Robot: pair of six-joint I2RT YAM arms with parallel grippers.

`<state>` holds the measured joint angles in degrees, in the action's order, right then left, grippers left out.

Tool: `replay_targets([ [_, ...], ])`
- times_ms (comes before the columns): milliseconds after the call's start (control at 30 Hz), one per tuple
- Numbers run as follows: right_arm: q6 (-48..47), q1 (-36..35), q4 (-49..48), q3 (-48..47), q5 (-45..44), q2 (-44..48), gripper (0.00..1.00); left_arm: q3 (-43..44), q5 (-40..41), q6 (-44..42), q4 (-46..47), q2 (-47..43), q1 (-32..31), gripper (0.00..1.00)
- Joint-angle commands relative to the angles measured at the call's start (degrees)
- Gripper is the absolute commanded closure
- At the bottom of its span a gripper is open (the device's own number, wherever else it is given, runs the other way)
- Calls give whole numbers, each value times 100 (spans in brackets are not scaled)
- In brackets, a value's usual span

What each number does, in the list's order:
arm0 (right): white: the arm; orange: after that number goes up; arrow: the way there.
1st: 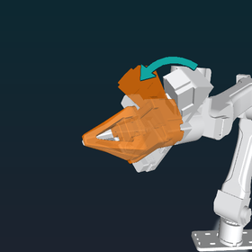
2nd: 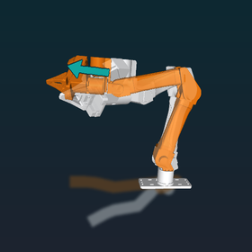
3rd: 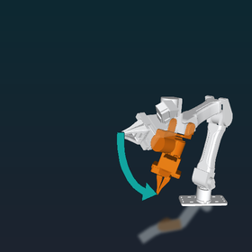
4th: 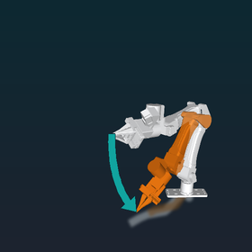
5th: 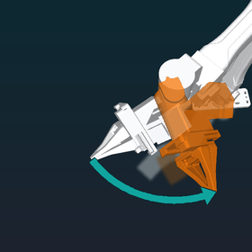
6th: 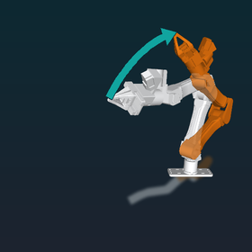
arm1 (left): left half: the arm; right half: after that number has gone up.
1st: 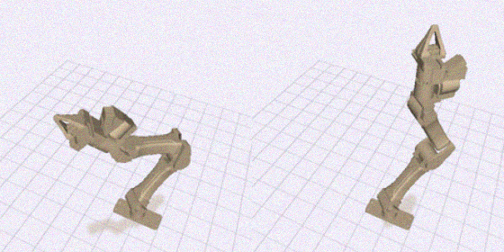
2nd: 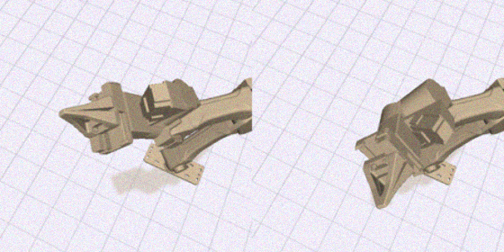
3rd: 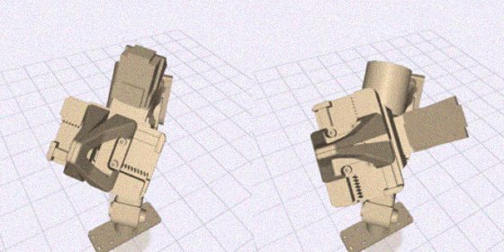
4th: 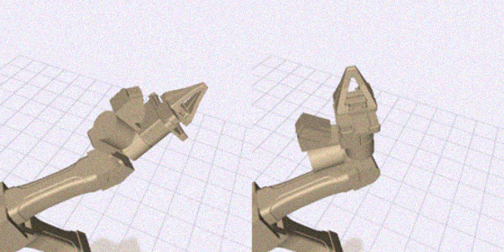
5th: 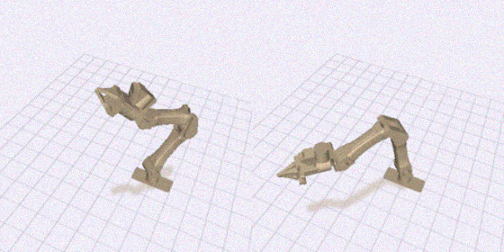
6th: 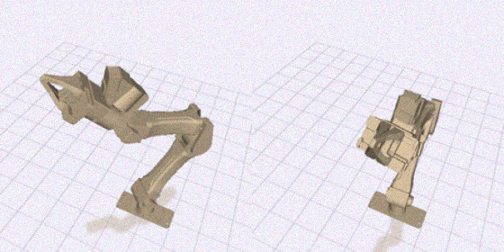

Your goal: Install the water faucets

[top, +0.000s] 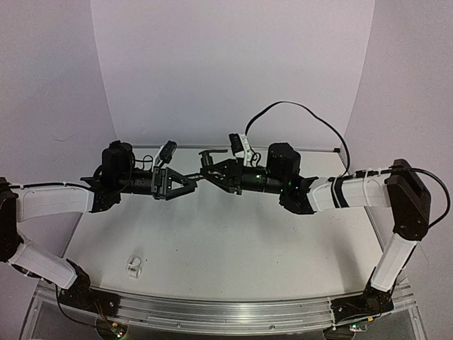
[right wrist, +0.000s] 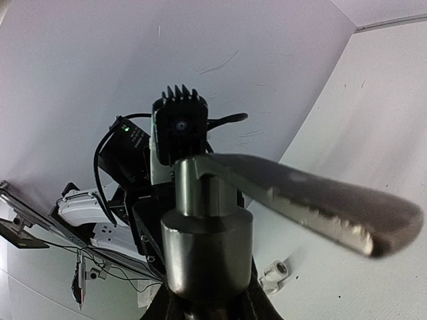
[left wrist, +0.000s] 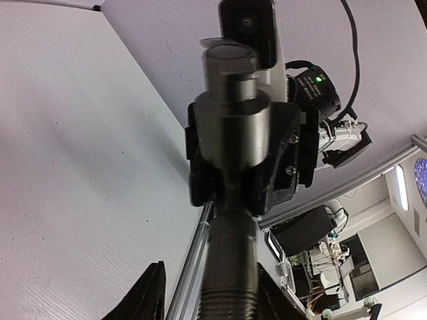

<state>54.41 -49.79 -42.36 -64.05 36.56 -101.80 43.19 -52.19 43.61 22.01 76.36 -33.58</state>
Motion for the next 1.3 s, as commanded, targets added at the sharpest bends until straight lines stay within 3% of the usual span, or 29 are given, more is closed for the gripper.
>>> replay_targets([
  [0, 45, -100, -607, -225, 417, -85, 100, 289, -89, 112, 460, -71, -8, 73],
  [100, 29, -101, -579, -187, 524, -76, 100, 296, -37, 36, 478, -83, -8, 95],
  [267, -68, -74, -427, 12, 587, 100, 96, 226, -96, -125, 479, -48, 0, 100],
  [300, -44, -38, -394, 34, 625, 124, 87, 215, -138, -151, 478, -31, 0, 100],
  [367, 22, 69, -369, 133, 778, 201, 57, 174, -193, -234, 479, -31, 25, 100],
  [433, 89, 201, -367, 362, 822, 380, 33, 145, -239, -289, 478, -51, 62, 100],
  [500, 91, 368, -261, 556, 806, 572, 17, 128, -255, -334, 479, -77, 84, 100],
  [600, 50, 567, -112, 621, 1021, 679, 2, 131, -313, -385, 479, -79, 106, 100],
  [900, -186, 588, 773, -439, 1593, 102, 2, 226, -732, -376, 477, 169, 79, 100],
  [1067, 164, 606, 842, -1155, 2115, -483, 16, 198, -829, -410, 477, 99, 64, 100],
  [1167, 262, 603, 760, -1331, 2321, -695, 18, 159, -834, -445, 477, 56, 46, 100],
  [1267, 422, 598, 601, -1385, 2449, -752, 27, 125, -767, -454, 475, 66, 45, 100],
])
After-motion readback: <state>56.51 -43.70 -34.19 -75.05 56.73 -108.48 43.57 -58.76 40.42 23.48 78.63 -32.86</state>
